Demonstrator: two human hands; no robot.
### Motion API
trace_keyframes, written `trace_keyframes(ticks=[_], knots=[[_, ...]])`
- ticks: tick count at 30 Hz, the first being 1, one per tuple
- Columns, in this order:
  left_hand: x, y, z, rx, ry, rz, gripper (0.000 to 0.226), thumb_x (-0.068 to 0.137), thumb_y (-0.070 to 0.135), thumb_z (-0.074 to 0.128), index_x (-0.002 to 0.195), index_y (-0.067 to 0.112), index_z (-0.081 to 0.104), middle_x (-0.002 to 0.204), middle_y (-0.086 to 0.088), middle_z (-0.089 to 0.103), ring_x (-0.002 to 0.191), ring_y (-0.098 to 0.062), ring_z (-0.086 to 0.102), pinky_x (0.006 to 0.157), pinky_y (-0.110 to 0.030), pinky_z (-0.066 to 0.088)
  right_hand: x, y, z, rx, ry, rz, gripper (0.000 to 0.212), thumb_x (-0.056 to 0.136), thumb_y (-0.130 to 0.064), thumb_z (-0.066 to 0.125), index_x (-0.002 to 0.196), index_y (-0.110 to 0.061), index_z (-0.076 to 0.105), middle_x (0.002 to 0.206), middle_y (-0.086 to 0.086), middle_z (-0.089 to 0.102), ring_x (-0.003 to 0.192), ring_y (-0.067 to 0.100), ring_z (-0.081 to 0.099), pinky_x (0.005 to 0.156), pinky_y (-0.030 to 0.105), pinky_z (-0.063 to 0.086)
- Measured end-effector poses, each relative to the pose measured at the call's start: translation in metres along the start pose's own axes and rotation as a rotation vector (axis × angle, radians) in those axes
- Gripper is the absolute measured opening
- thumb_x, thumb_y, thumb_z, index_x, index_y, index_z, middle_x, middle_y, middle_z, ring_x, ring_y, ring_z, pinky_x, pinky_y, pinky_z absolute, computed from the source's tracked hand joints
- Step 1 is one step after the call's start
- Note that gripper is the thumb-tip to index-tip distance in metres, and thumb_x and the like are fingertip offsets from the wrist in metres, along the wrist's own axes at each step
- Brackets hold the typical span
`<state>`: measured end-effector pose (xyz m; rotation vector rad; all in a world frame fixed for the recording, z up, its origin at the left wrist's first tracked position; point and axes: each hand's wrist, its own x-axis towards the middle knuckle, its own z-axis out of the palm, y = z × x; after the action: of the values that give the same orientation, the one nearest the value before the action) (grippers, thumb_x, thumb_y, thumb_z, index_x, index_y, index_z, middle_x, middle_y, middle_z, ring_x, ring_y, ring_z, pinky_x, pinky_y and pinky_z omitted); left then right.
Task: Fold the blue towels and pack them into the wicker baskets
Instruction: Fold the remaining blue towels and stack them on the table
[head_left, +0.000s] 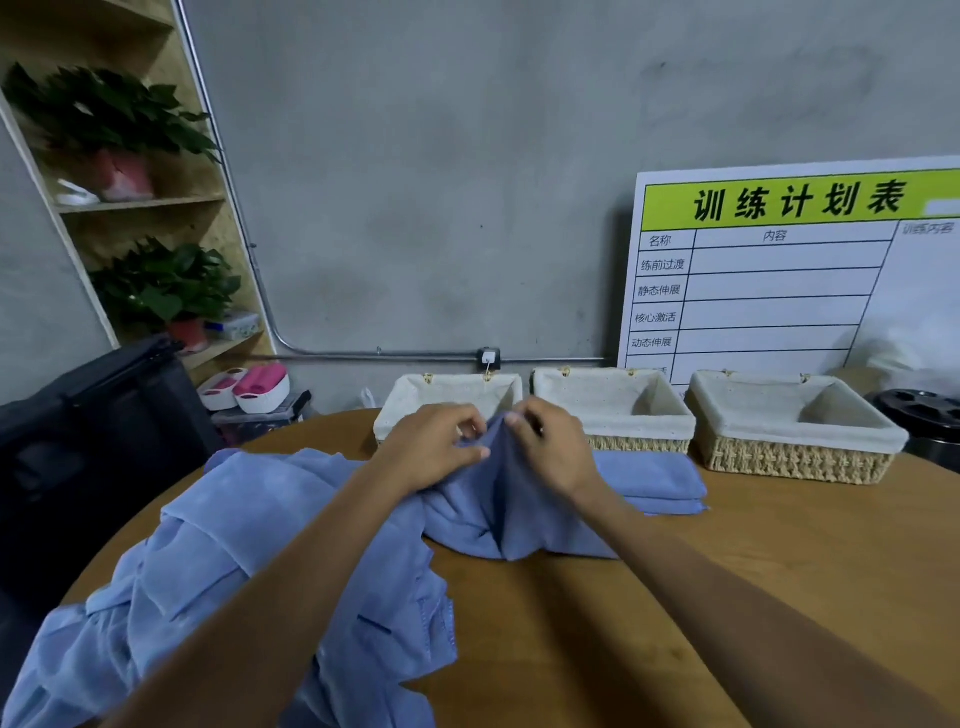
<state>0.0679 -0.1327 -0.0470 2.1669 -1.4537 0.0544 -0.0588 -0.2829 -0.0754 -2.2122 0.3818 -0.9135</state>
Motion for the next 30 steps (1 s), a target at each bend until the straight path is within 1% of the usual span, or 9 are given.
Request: trace_keyframes(ticks=[5,8,10,13,15,18,20,24,30], knots=[[0.02,0.01,-0.013,-0.03,0.199,-0.016,0.013,0.088,0.032,0.069,0.093,0.029,0.058,0.091,0.011,0.065,0.083,-0.011,0.06,0.075,-0.032,0.047,0.023,-0.032,-0.039,-0.13,0.056,-0.055,0.014,0.096,-0.031,0.056,0.084,-0.025,0.058,0.075,-0.007,0.062,0.075,0.016,0.057,0.065,0.033,0.042],[0.022,-0.001,-0.024,-0.052,0.131,-0.077,0.012,0.09,0.03,0.072,0.096,0.028,0.062,0.088,0.008,0.067,0.081,-0.01,0.06,0.075,-0.029,0.046,0.026,-0.03,-0.065,-0.173,0.084,-0.077,0.014,0.096,-0.035,0.056,0.089,-0.024,0.062,0.075,-0.007,0.063,0.077,0.016,0.058,0.064,0.032,0.043],[0.023,-0.008,-0.029,-0.053,0.026,-0.064,0.008,0.092,0.027,0.071,0.09,0.031,0.064,0.086,0.008,0.068,0.081,-0.009,0.061,0.076,-0.031,0.047,0.026,-0.025,-0.08,-0.165,0.092,-0.079,0.015,0.095,-0.036,0.055,0.088,-0.025,0.062,0.075,-0.008,0.064,0.078,0.016,0.059,0.067,0.034,0.047],[0.023,-0.004,-0.024,-0.027,-0.059,-0.017,0.026,0.098,0.021,0.063,0.075,0.033,0.06,0.078,0.019,0.065,0.077,-0.002,0.058,0.074,-0.027,0.041,0.02,-0.017,-0.098,-0.164,0.091,-0.073,0.014,0.095,-0.035,0.057,0.086,-0.026,0.064,0.076,-0.01,0.064,0.078,0.014,0.058,0.072,0.037,0.049],[0.025,0.004,-0.019,-0.055,0.049,-0.002,0.028,0.102,0.019,0.056,0.076,0.03,0.053,0.075,0.02,0.061,0.071,-0.003,0.052,0.069,-0.028,0.038,0.016,-0.012,-0.11,-0.164,0.101,-0.059,0.014,0.095,-0.034,0.059,0.085,-0.027,0.065,0.073,-0.011,0.062,0.076,0.012,0.057,0.07,0.034,0.047],[0.031,0.019,-0.029,-0.115,0.276,-0.008,0.023,0.105,0.022,0.049,0.083,0.02,0.051,0.072,0.005,0.057,0.068,-0.014,0.048,0.069,-0.035,0.04,0.013,-0.005,-0.127,-0.155,0.12,-0.026,0.014,0.094,-0.034,0.061,0.083,-0.026,0.066,0.07,-0.014,0.06,0.074,0.009,0.056,0.067,0.031,0.045],[0.039,0.034,-0.046,-0.069,0.311,0.035,0.022,0.105,0.024,0.049,0.086,0.015,0.052,0.073,0.002,0.059,0.07,-0.019,0.051,0.068,-0.038,0.04,0.014,-0.003,-0.139,-0.14,0.121,-0.006,0.017,0.093,-0.035,0.063,0.079,-0.025,0.066,0.07,-0.012,0.061,0.072,0.009,0.056,0.067,0.031,0.045],[0.052,0.063,-0.087,0.223,0.253,0.112,0.026,0.102,0.045,0.047,0.089,0.025,0.054,0.078,0.01,0.061,0.077,-0.021,0.057,0.069,-0.038,0.043,0.018,-0.006,-0.168,-0.147,0.197,0.009,0.037,0.09,-0.042,0.066,0.062,-0.025,0.05,0.061,-0.004,0.054,0.064,0.016,0.053,0.06,0.033,0.038],[0.051,0.083,-0.102,0.391,0.303,0.165,0.061,0.089,0.073,0.022,0.081,0.02,0.051,0.066,0.005,0.055,0.067,-0.024,0.054,0.063,-0.04,0.044,0.016,-0.013,-0.216,-0.283,0.275,0.017,0.051,0.087,-0.056,0.063,0.06,-0.017,0.046,0.059,-0.002,0.052,0.065,0.018,0.053,0.053,0.033,0.034]])
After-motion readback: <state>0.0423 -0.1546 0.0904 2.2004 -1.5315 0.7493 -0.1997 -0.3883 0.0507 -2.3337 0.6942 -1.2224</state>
